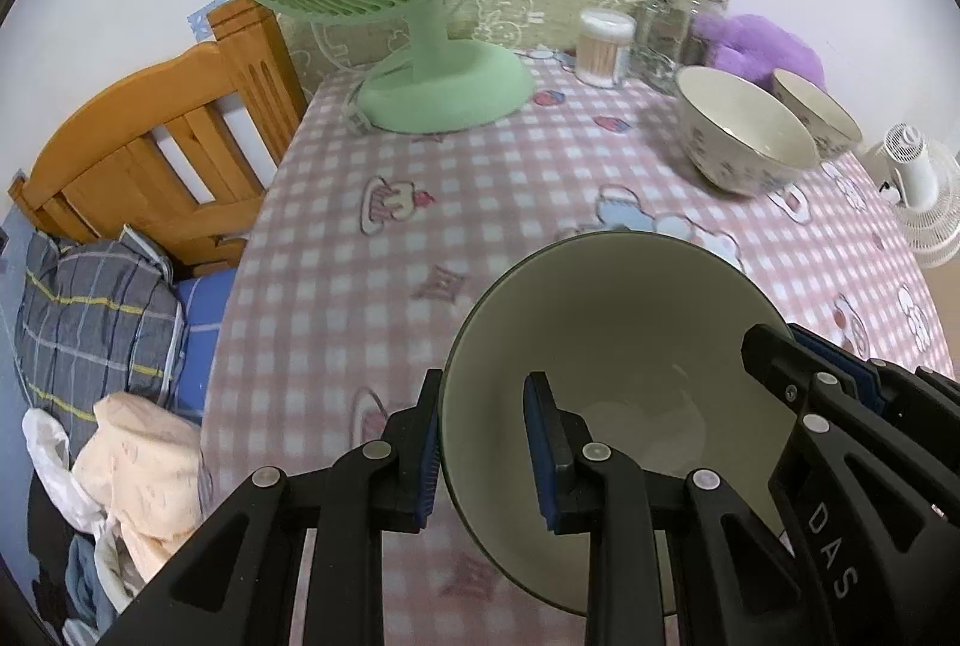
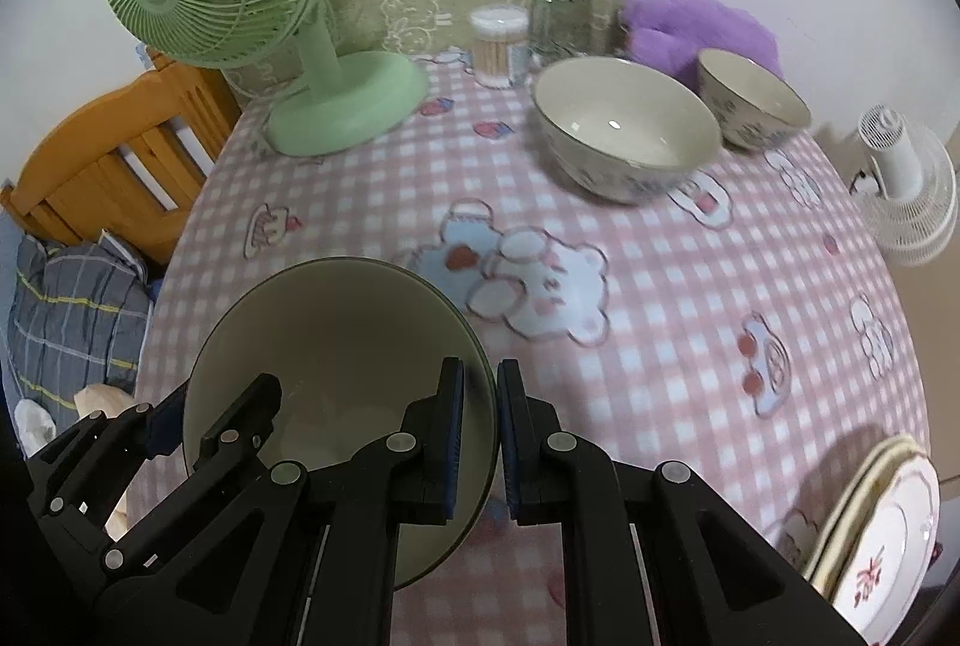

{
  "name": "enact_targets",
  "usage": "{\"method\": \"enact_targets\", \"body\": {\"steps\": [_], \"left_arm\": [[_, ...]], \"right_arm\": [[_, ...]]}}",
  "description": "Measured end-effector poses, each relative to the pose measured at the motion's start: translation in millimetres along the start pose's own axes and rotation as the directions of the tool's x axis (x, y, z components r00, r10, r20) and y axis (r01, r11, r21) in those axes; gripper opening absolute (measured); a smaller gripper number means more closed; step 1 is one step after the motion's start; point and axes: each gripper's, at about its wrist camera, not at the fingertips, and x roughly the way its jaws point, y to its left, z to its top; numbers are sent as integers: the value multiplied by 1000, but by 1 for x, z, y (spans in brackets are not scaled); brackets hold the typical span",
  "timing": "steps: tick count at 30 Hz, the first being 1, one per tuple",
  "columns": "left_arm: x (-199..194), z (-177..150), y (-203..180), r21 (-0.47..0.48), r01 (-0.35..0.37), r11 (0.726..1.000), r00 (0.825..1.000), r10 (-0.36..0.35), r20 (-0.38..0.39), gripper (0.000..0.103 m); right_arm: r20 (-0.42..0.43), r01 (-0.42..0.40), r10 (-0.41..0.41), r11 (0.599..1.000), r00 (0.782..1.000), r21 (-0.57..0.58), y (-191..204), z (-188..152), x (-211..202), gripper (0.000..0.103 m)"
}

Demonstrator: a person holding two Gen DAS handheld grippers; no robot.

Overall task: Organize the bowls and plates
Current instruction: 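Carry the green-rimmed bowl with both tools toward the plate stack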

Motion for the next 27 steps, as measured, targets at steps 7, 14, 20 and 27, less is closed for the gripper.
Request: {"method": "enact_targets", "body": {"steps": [7,14,20,27], "left_arm": [[-26,-26,-27,-15,-11,1000,1000,11,-11,24],[-46,-51,-63,-19,-12,1000,999,12,-33,24],[-58,-71,-90,-14,-10,1000,998,9,-58,24],[-70,-90,-117,-4,-9,1000,998,9,-68,24]], "right_arm": [[-12,-17,17,1000,1000,-11,-28,-27,-23,14],[-29,-19,19,1000,999,-20,-62,-52,-47,14],[-53,-20,19,1000,998,-13,-91,-75,-59,15],[-64,-15,14,1000,998,-20,-117,-95,-72,14]]}}
